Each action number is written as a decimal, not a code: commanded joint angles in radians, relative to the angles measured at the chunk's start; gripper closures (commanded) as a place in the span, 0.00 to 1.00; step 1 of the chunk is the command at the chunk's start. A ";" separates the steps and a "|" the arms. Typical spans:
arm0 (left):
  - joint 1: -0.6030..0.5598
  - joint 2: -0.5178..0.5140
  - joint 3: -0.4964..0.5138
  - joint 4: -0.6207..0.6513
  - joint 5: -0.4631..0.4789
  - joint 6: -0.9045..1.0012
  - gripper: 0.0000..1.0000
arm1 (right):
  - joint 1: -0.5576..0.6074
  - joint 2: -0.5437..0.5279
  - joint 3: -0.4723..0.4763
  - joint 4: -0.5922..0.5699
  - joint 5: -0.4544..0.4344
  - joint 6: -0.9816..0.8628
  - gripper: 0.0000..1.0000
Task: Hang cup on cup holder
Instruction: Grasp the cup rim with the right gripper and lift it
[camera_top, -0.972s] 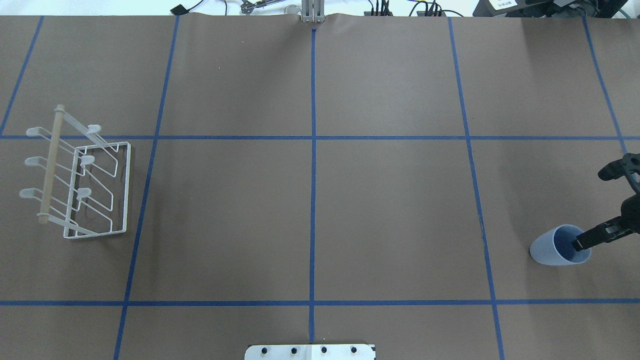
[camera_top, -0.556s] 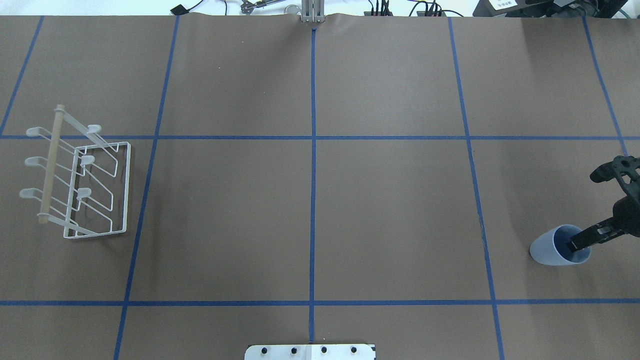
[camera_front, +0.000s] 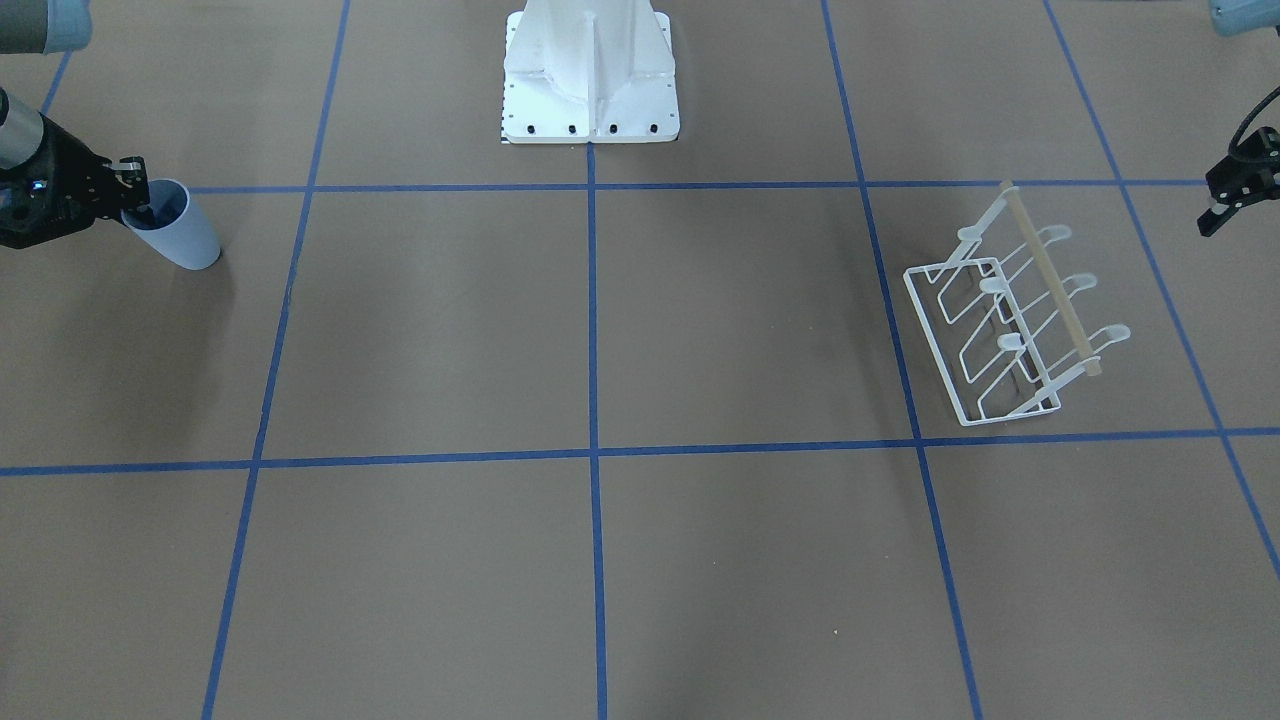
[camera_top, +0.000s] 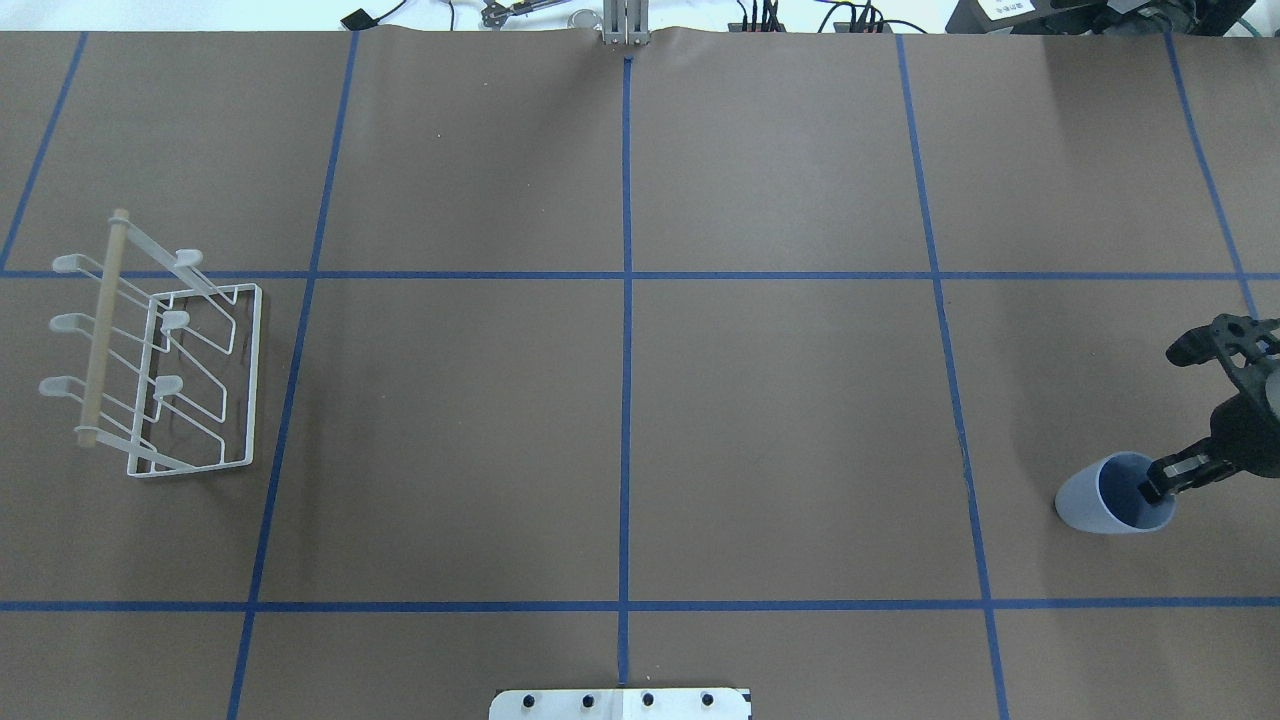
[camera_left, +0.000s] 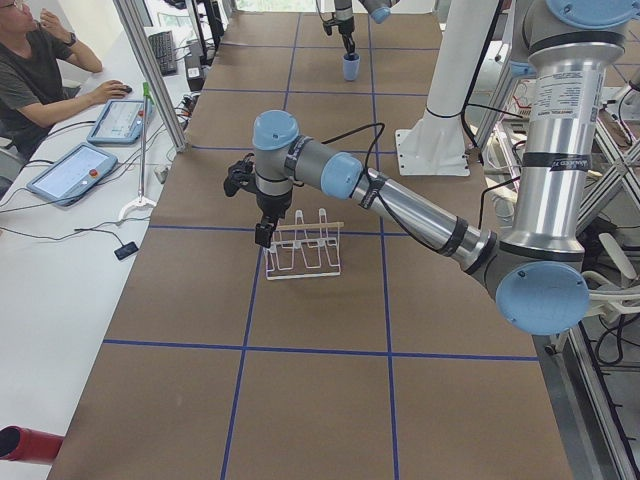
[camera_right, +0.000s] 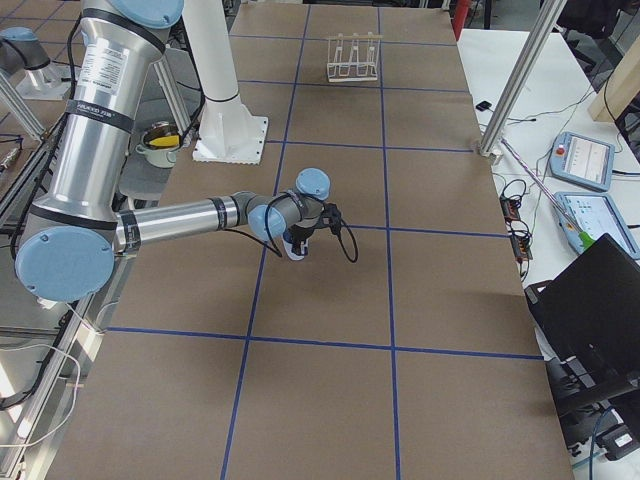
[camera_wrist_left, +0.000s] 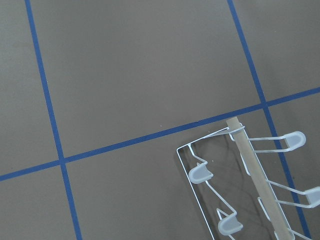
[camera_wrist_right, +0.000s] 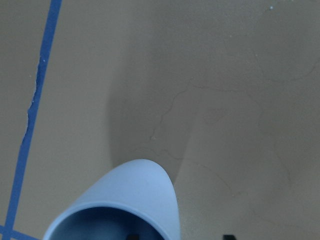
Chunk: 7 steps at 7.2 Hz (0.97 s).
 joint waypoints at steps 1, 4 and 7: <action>0.000 -0.001 0.000 0.000 0.000 0.000 0.02 | 0.077 -0.007 0.072 -0.002 0.062 0.045 1.00; 0.014 -0.010 0.008 -0.010 -0.003 0.002 0.02 | 0.200 0.078 0.060 -0.001 0.240 0.088 1.00; 0.083 -0.028 0.005 -0.099 0.008 0.002 0.01 | 0.203 0.355 -0.010 0.002 0.208 0.405 1.00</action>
